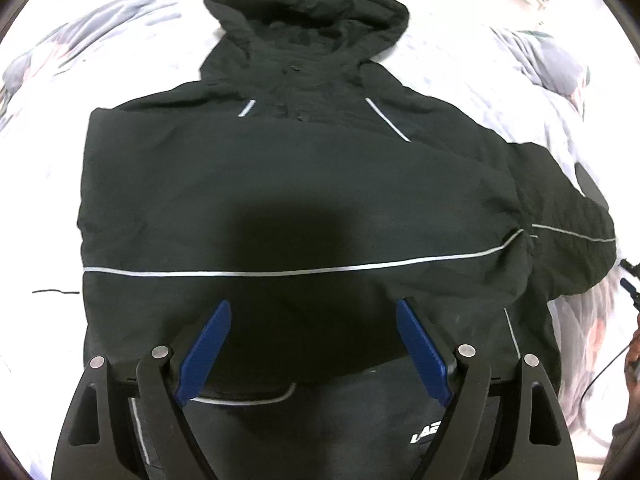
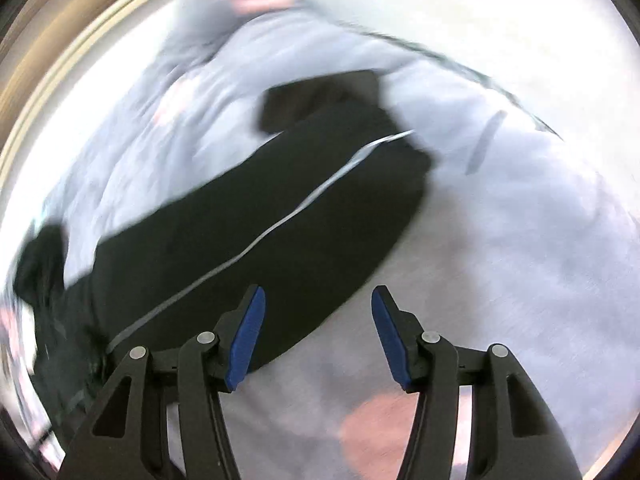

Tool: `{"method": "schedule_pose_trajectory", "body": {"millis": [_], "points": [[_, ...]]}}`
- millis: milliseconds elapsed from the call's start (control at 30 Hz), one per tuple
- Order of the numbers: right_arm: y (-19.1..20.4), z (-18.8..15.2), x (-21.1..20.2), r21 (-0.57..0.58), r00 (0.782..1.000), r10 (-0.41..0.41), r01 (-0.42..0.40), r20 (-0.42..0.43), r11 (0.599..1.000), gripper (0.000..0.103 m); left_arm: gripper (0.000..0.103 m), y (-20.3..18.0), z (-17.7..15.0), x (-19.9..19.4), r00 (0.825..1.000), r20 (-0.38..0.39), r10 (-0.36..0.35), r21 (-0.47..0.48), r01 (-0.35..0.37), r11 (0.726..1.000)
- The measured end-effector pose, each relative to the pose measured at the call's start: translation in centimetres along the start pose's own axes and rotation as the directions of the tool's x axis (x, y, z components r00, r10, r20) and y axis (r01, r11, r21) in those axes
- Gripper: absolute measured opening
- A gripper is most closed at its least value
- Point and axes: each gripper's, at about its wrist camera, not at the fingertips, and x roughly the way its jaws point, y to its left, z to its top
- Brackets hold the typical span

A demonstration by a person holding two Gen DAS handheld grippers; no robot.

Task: Fold large clothes

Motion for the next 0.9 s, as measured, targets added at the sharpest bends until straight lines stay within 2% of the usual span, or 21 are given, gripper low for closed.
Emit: {"method": "schedule_pose_trajectory", "body": {"millis": [133,267,367,467,633,667,733,767,833,900], "points": [[-4.8,2.7,1.8,0.132,0.999,0.036,-0.038,0.015,0.99,0.06,0.086,-1.3,-0.1,0.5,1.0,-0.017,0.003,0.012,-0.003,1.0],[-7.2,4.3,5.1,0.201,0.998,0.07,-0.067,-0.007,0.977,0.06,0.086,-2.5,-0.1,1.6,0.999,-0.04,0.009,0.015,-0.008,1.0],[-7.3,4.2,6.4,0.23,0.993,0.121,-0.114,-0.014,0.967,0.066,0.086,-3.3,-0.2,2.1,0.999,-0.052,0.005,0.021,-0.004,1.0],[-7.4,4.9,6.8,0.248,0.983,0.183,-0.181,0.016,0.951,0.078,0.086,-4.1,-0.4,2.4,0.998,-0.06,0.028,0.057,-0.025,0.998],[-6.8,5.6,8.8,0.239,0.979,0.206,-0.201,0.007,0.95,0.08,0.086,-5.2,0.0,2.7,0.997,-0.06,0.042,0.091,-0.036,0.995],[-6.5,5.7,8.8,0.236,0.977,0.212,-0.208,0.009,0.949,0.078,0.086,-5.5,0.1,2.7,0.998,-0.059,0.038,0.095,-0.032,0.995],[-6.1,5.6,8.6,0.237,0.962,0.272,-0.265,0.003,0.935,0.035,0.086,-6.0,0.3,2.8,0.998,-0.058,0.036,0.103,-0.029,0.994],[-5.8,5.4,8.2,0.242,0.961,0.277,-0.269,0.004,0.932,0.031,0.086,-6.3,0.4,2.7,0.998,-0.055,0.035,0.11,-0.028,0.993],[-4.7,5.1,5.9,0.201,0.964,0.261,-0.267,0.057,0.943,0.021,0.086,-6.7,0.5,2.7,0.998,-0.05,0.035,0.123,-0.029,0.992],[-3.2,4.8,3.5,0.133,0.963,0.248,-0.26,0.105,0.956,0.02,0.086,-7.2,0.5,2.8,0.998,-0.045,0.038,0.135,-0.031,0.99]]}}
